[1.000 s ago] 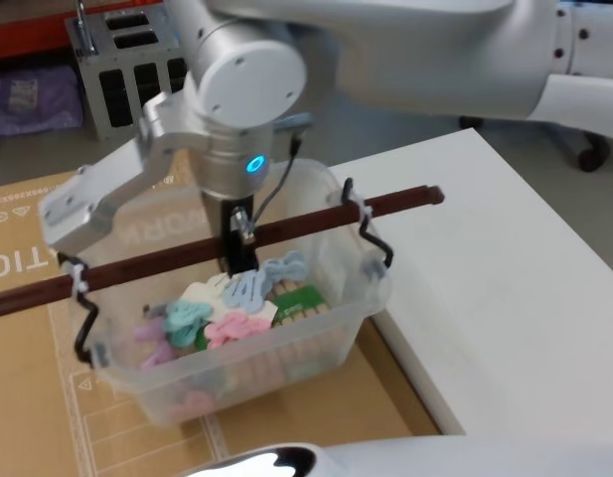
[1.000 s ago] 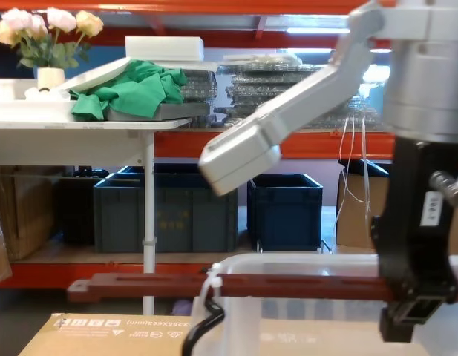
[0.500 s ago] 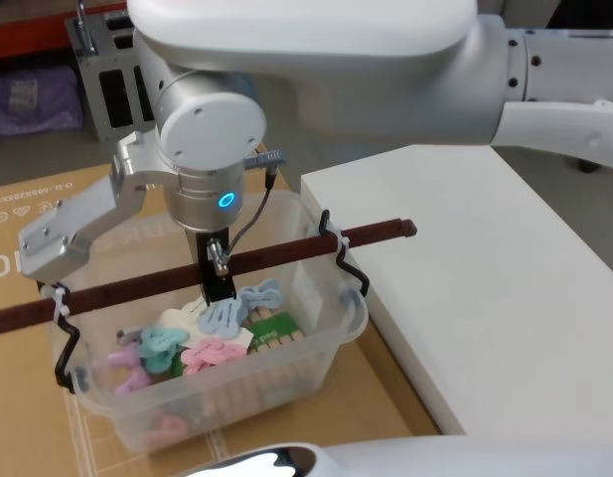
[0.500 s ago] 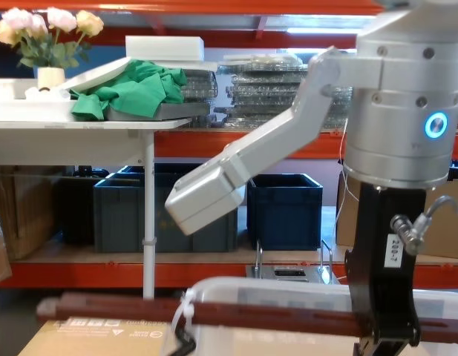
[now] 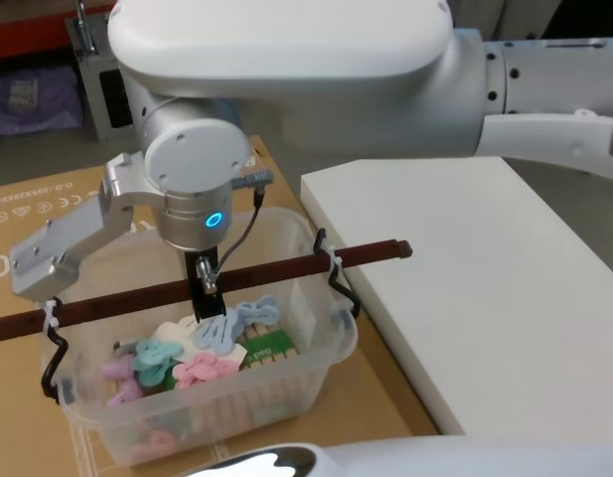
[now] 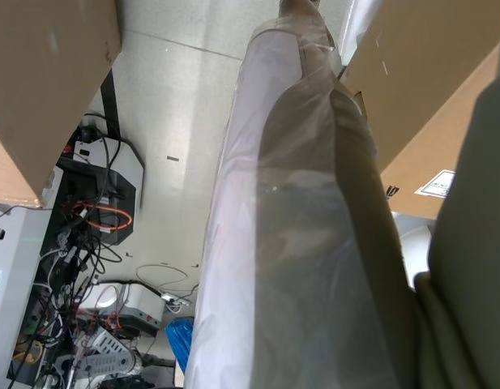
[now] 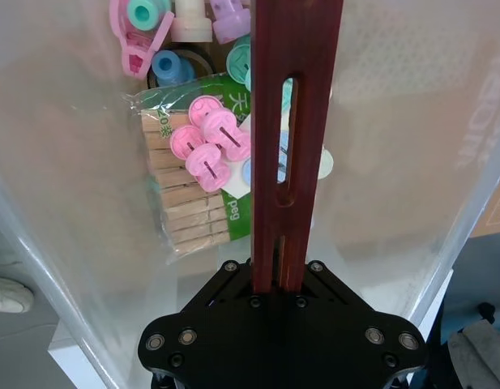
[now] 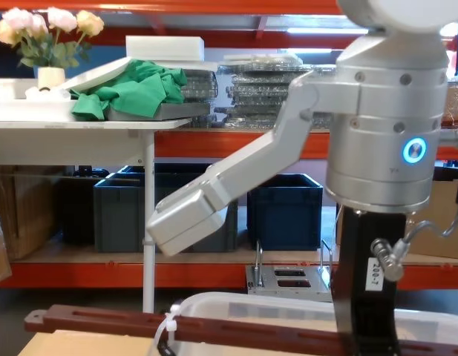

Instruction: Use one hand to grasp the basket and place it at the designated location.

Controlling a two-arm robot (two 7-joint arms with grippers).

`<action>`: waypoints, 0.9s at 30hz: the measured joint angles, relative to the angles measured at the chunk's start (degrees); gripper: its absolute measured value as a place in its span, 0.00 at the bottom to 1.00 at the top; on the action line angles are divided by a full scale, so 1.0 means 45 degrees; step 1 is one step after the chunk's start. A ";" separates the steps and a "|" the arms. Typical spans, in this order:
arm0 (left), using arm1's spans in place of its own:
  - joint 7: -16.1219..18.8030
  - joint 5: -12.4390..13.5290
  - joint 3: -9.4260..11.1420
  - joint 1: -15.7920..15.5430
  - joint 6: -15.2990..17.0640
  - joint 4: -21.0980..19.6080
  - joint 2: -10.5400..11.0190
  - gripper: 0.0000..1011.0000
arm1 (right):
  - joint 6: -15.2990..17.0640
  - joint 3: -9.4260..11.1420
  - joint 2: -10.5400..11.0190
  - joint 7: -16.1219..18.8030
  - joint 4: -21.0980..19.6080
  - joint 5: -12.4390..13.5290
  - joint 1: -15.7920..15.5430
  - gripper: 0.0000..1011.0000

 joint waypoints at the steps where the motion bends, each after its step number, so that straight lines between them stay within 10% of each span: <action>1: 0.0000 0.0000 0.0000 0.0000 -0.0001 0.0000 0.0000 0.00 | 0.0022 -0.0029 -0.0038 -0.0023 0.0034 0.0001 -0.0003 0.00; 27: 0.0000 0.0000 0.0000 -0.0001 -0.0001 -0.0001 0.0000 0.00 | 0.0577 -0.0854 -0.0618 -0.0408 0.0508 -0.0095 -0.0011 0.00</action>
